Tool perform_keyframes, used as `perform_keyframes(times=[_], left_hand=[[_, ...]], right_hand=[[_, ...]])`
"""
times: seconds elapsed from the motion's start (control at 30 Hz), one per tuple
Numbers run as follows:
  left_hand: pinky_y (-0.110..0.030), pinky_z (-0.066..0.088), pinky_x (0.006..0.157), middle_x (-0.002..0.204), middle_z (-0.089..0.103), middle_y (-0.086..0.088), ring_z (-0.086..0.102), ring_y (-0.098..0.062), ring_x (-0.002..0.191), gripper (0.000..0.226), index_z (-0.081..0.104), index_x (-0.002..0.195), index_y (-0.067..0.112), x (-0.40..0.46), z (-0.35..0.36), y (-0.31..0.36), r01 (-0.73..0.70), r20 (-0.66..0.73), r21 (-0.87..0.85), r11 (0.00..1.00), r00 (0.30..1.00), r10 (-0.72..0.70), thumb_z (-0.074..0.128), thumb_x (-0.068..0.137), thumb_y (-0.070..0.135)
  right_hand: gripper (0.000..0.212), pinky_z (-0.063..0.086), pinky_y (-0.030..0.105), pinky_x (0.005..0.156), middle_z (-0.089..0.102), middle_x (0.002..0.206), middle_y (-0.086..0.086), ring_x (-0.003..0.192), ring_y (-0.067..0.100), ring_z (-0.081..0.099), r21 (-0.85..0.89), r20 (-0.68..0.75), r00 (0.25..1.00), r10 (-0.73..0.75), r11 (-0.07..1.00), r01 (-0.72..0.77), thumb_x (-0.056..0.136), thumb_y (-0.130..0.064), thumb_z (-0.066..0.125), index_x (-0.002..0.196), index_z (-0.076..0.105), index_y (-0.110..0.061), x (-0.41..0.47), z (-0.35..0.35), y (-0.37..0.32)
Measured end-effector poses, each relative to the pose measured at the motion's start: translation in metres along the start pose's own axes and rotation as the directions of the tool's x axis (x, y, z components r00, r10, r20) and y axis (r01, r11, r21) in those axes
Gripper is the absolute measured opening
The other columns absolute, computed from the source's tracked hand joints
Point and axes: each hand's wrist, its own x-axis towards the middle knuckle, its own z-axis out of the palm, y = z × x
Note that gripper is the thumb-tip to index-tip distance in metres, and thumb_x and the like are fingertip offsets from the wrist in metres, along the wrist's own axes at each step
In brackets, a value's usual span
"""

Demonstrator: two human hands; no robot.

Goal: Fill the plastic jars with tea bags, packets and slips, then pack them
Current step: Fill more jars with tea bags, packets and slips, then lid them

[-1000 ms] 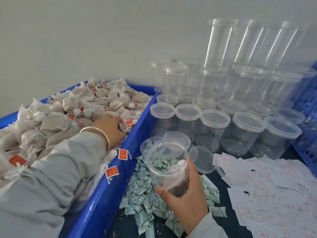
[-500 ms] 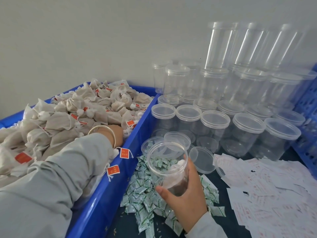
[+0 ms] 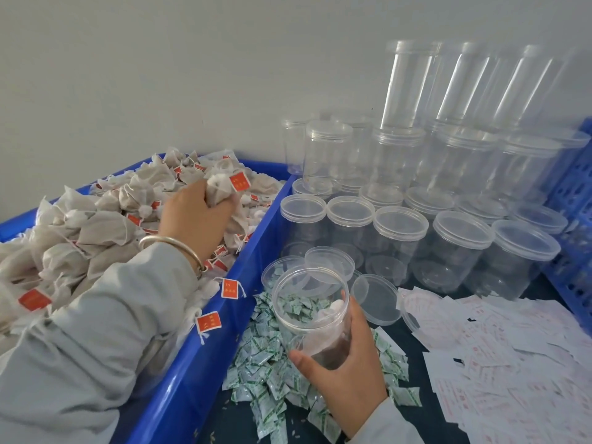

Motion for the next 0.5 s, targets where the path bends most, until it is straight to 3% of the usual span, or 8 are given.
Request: perform_keyframes(times=[0.07, 0.13, 0.27, 0.33, 0.43, 0.5], left_hand=[[-0.025, 0.041, 0.051, 0.063, 0.060, -0.003, 0.052, -0.015, 0.055, 0.023, 0.055, 0.073, 0.018, -0.008, -0.004, 0.014, 0.102, 0.054, -0.276, 0.956, 0.994, -0.091, 0.059, 0.089, 0.033], [-0.028, 0.053, 0.057, 0.062, 0.066, 0.000, 0.061, -0.015, 0.057, 0.012, 0.060, 0.081, 0.019, -0.017, -0.006, 0.024, 0.223, 0.207, -0.532, 0.817, 0.970, -0.129, 0.060, 0.090, 0.028], [-0.024, 0.056, 0.056, 0.070, 0.071, 0.006, 0.068, -0.010, 0.065, 0.003, 0.063, 0.087, 0.018, -0.036, 0.001, 0.035, 0.337, 0.480, -0.684, 0.647, 0.876, 0.051, 0.062, 0.084, 0.017], [-0.028, 0.058, 0.063, 0.076, 0.071, 0.003, 0.068, -0.015, 0.071, 0.008, 0.065, 0.086, 0.020, -0.046, 0.007, 0.035, 0.290, 0.543, -0.669, 0.684, 0.819, 0.184, 0.066, 0.078, 0.018], [-0.028, 0.057, 0.071, 0.084, 0.069, 0.003, 0.066, -0.019, 0.077, 0.018, 0.066, 0.086, 0.029, -0.056, 0.014, 0.032, -0.001, 0.560, -0.537, 0.844, 0.748, 0.357, 0.074, 0.075, 0.016], [-0.025, 0.056, 0.072, 0.085, 0.069, 0.010, 0.065, -0.011, 0.075, 0.019, 0.064, 0.087, 0.036, -0.058, 0.014, 0.031, -0.109, 0.556, -0.478, 0.872, 0.731, 0.396, 0.069, 0.072, 0.025]], right_hand=[[0.113, 0.032, 0.042, 0.114, 0.033, 0.144, -0.029, 0.137, -0.001, 0.031, -0.003, -0.001, 1.000, 0.001, 1.000, -0.001, 0.045, -0.068, 0.082, 0.138, 0.019, -0.057, 0.000, 0.000, 0.001], [0.113, 0.032, 0.043, 0.113, 0.033, 0.145, -0.028, 0.137, 0.001, 0.031, -0.001, 0.003, 1.000, -0.002, 1.000, 0.002, 0.046, -0.067, 0.083, 0.139, 0.019, -0.057, 0.001, 0.001, 0.002], [0.113, 0.033, 0.043, 0.112, 0.034, 0.146, -0.024, 0.138, 0.004, 0.032, -0.001, 0.008, 1.000, -0.010, 1.000, 0.010, 0.050, -0.060, 0.085, 0.141, 0.019, -0.052, 0.001, 0.002, 0.002], [0.114, 0.035, 0.044, 0.111, 0.036, 0.147, -0.019, 0.137, 0.007, 0.035, 0.021, 0.015, 1.000, -0.008, 1.000, 0.008, 0.051, -0.057, 0.087, 0.143, 0.020, -0.048, 0.002, 0.003, 0.002], [0.116, 0.036, 0.045, 0.109, 0.038, 0.147, -0.014, 0.137, 0.011, 0.037, 0.048, 0.022, 1.000, 0.005, 0.999, -0.006, 0.050, -0.055, 0.087, 0.145, 0.022, -0.042, 0.004, 0.003, 0.003], [0.118, 0.036, 0.046, 0.109, 0.037, 0.147, -0.013, 0.137, 0.012, 0.036, 0.052, 0.029, 1.000, 0.009, 0.999, -0.010, 0.049, -0.057, 0.087, 0.145, 0.022, -0.041, 0.004, 0.004, 0.003]])
